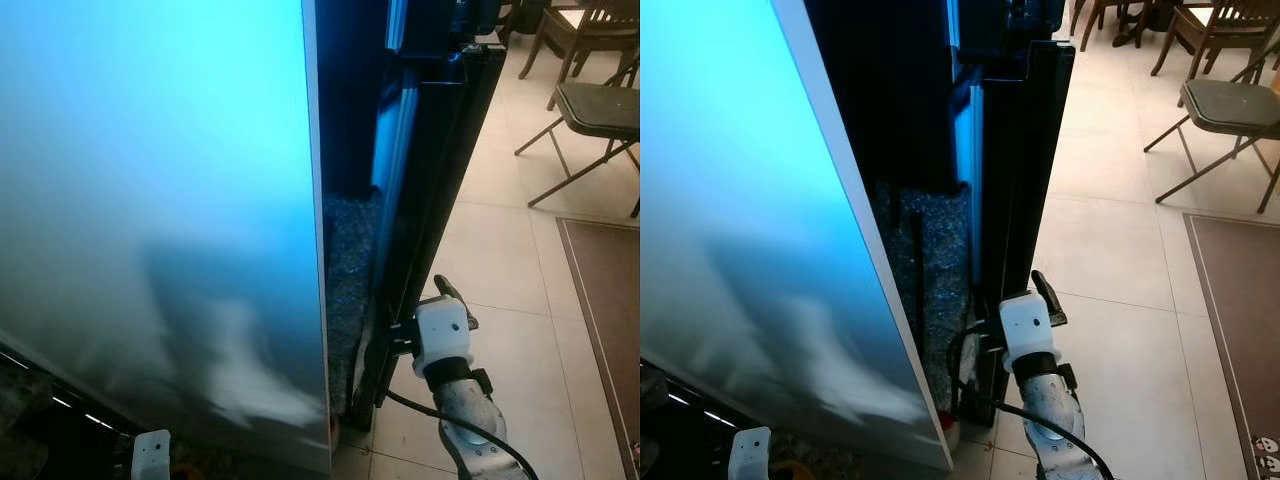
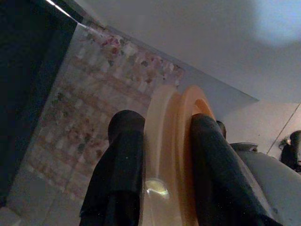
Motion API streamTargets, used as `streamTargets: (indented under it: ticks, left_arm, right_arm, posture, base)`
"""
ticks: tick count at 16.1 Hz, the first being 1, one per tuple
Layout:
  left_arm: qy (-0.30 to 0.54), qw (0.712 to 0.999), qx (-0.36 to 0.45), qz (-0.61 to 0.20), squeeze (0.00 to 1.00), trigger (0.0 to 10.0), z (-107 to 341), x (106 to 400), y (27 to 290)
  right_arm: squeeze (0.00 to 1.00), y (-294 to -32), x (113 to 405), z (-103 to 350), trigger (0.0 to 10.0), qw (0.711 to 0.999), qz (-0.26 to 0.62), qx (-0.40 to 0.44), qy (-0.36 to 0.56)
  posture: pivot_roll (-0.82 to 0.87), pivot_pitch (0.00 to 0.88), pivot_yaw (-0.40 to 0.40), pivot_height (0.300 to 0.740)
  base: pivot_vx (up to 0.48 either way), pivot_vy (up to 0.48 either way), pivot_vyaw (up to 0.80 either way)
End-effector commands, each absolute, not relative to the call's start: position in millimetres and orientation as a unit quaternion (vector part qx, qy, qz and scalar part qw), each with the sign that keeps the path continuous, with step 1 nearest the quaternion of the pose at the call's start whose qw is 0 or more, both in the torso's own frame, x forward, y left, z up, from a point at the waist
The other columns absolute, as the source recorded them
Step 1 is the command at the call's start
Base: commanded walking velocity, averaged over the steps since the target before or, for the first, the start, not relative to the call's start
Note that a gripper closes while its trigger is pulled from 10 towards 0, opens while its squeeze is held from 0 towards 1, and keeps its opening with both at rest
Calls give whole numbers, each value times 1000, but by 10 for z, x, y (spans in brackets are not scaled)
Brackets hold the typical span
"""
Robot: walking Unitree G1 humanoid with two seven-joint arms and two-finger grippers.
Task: Restocking fridge
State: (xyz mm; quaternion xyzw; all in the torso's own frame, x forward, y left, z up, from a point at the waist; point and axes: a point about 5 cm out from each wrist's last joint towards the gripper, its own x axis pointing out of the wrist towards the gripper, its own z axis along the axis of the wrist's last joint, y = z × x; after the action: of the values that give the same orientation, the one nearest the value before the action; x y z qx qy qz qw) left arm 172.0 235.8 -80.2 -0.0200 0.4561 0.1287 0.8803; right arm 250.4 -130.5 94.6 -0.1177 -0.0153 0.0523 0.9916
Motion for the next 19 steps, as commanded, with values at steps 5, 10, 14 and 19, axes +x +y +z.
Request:
streamTargets:
  ticks: [5, 10, 14, 19]
  left_arm:
    - [465, 875, -19, 133, 0, 10000, -822, 1668, 2378]
    - [465, 876, -19, 131, 0, 10000, -824, 1672, 2367]
    - [464, 875, -21, 135, 0, 10000, -824, 1673, 2365]
    - [464, 876, -20, 132, 0, 10000, -821, 1676, 2371]
  right_arm:
    - [0, -1862, 2412, 990, 10000, 985, -136, -105, -19]
    - [0, -2389, 2254, 713, 10000, 969, -226, -92, 46]
    - [0, -2834, 1851, 147, 10000, 939, -287, -77, 175]
    - [0, -2537, 1495, -619, 10000, 917, -190, -31, 350]
  posture:
    - [-143, 58, 88, 740]
    - [-145, 58, 84, 740]
    - [-146, 55, 84, 740]
    - [-154, 57, 98, 740]
  base:
    - [0, 0, 0]
    - [0, 0, 0]
    - [0, 0, 0]
    - [0, 0, 0]
